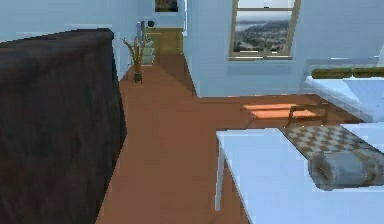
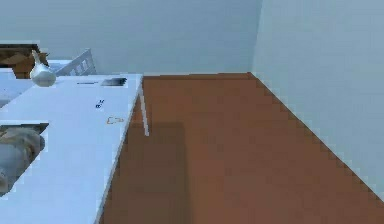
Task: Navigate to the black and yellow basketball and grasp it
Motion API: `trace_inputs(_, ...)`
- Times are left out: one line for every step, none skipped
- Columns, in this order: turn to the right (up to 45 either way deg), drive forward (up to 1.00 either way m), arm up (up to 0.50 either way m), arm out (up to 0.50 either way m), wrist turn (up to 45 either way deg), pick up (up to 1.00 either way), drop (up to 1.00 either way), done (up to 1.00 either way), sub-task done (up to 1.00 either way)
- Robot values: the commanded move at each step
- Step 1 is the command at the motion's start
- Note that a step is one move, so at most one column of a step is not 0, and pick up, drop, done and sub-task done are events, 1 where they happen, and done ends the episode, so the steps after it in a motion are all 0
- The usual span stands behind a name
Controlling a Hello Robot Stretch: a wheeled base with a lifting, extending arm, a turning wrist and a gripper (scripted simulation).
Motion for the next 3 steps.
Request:
trace_inputs(-6.0,0.0,0.0,0.0,0.0,0.0,0.0,0.0,0.0)
trace_inputs(0.0,1.0,0.0,0.0,0.0,0.0,0.0,0.0,0.0)
trace_inputs(0.0,1.0,0.0,0.0,0.0,0.0,0.0,0.0,0.0)
